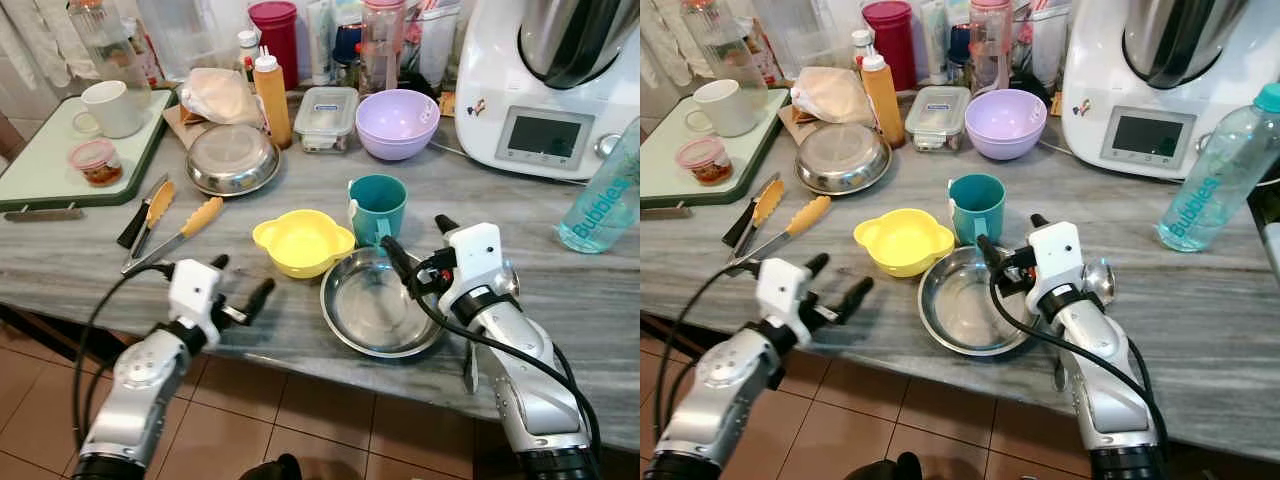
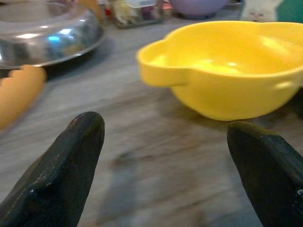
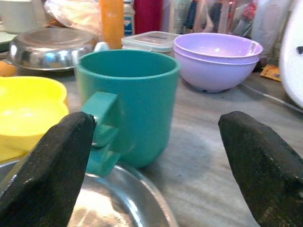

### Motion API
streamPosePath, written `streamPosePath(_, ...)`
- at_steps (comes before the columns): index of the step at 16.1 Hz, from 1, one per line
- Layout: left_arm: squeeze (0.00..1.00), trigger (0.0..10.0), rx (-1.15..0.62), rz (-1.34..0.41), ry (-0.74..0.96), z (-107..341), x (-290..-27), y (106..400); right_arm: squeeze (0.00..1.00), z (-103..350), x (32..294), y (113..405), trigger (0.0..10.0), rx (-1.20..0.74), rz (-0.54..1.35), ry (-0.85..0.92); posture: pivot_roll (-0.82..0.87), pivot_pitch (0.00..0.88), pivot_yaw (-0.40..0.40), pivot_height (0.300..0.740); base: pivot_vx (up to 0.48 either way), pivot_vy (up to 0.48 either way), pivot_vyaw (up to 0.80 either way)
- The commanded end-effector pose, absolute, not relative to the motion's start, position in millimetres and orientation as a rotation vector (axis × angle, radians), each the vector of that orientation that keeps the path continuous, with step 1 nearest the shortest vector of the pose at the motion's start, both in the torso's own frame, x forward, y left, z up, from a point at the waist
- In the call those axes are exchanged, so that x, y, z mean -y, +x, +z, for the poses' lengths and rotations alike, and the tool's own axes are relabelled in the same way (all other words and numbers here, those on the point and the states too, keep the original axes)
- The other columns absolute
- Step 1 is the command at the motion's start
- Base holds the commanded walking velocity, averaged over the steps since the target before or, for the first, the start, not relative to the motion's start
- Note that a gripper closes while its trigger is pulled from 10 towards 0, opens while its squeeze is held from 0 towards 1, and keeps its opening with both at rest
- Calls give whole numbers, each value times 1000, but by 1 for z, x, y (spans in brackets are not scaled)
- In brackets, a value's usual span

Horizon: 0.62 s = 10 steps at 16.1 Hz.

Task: Setting the table

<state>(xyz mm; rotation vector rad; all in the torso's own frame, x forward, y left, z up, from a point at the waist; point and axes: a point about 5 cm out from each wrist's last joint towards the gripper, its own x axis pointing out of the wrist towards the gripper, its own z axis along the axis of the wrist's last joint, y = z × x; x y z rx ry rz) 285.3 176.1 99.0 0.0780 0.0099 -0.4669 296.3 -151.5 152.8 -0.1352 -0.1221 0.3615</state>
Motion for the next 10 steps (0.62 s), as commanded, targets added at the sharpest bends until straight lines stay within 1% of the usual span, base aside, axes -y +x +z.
streamPosePath(1, 0, 10000, -1, -446, 103, 101, -187, 287, 1000, 155, 152, 294, 10000, 142, 355, -140, -74, 118, 96, 740, 0, 0, 0)
streamPosePath(3, 0, 10000, 37, -410, 121, 105, -197, 291, 1000, 158, 153, 293, 10000, 151, 353, -141, -75, 115, 94, 740, 0, 0, 0)
streamPosePath(6, 0, 10000, 76, -382, 130, 114, -204, 292, 1000, 166, 153, 291, 10000, 184, 343, -162, -80, 112, 94, 740, 0, 0, 0)
streamPosePath(10, 0, 10000, 86, -249, 186, 116, -232, 286, 1000, 178, 161, 288, 10000, 234, 280, -187, -79, 109, 92, 740, 0, 0, 0)
